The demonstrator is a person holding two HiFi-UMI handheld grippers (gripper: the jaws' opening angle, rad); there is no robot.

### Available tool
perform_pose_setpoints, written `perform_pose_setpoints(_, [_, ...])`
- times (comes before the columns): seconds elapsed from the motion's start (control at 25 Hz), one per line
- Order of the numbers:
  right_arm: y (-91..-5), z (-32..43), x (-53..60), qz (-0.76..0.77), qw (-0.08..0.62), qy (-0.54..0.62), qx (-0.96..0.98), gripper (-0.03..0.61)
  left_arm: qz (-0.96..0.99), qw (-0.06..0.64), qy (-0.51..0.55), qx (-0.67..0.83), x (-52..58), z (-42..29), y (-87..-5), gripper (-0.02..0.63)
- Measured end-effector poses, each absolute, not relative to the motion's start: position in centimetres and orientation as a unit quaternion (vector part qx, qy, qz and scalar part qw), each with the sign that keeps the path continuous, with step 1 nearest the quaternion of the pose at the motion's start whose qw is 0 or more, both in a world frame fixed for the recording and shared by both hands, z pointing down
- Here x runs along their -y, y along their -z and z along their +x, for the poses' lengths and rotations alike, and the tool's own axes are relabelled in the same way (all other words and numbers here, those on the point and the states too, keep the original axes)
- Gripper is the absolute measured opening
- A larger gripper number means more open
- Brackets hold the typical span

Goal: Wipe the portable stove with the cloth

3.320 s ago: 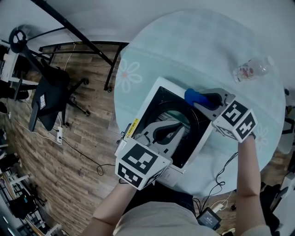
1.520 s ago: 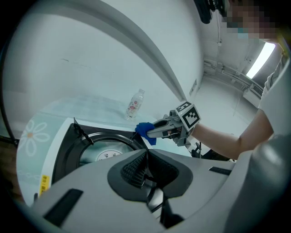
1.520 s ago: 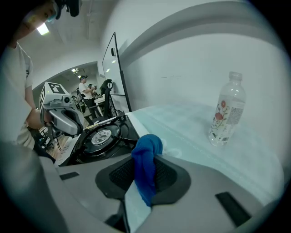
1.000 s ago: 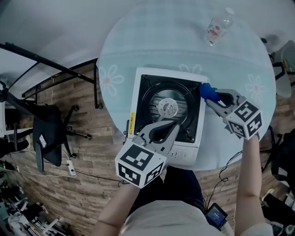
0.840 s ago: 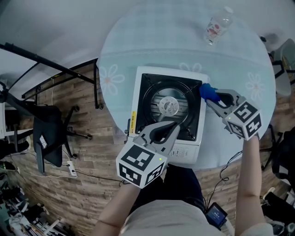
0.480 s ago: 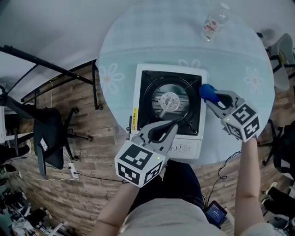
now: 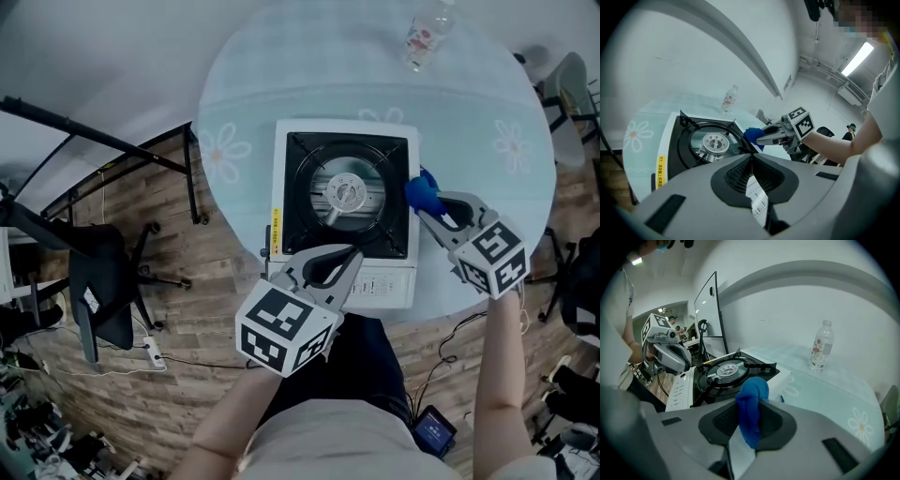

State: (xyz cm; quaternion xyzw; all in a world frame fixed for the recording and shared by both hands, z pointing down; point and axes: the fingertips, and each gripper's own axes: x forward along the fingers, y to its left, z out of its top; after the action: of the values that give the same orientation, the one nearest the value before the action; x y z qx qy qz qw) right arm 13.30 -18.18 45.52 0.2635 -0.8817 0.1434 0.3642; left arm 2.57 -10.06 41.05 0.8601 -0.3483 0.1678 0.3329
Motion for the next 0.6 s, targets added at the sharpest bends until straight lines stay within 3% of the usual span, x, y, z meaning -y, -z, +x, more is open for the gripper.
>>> perform_pose_setpoints(0.6, [-45.6, 13.6, 13.9, 0.303, 0.344, -0.173, 0.872, 0.095, 0.882, 0.321, -0.17, 0.299, 8.0, 3.0, -40.7, 0.028])
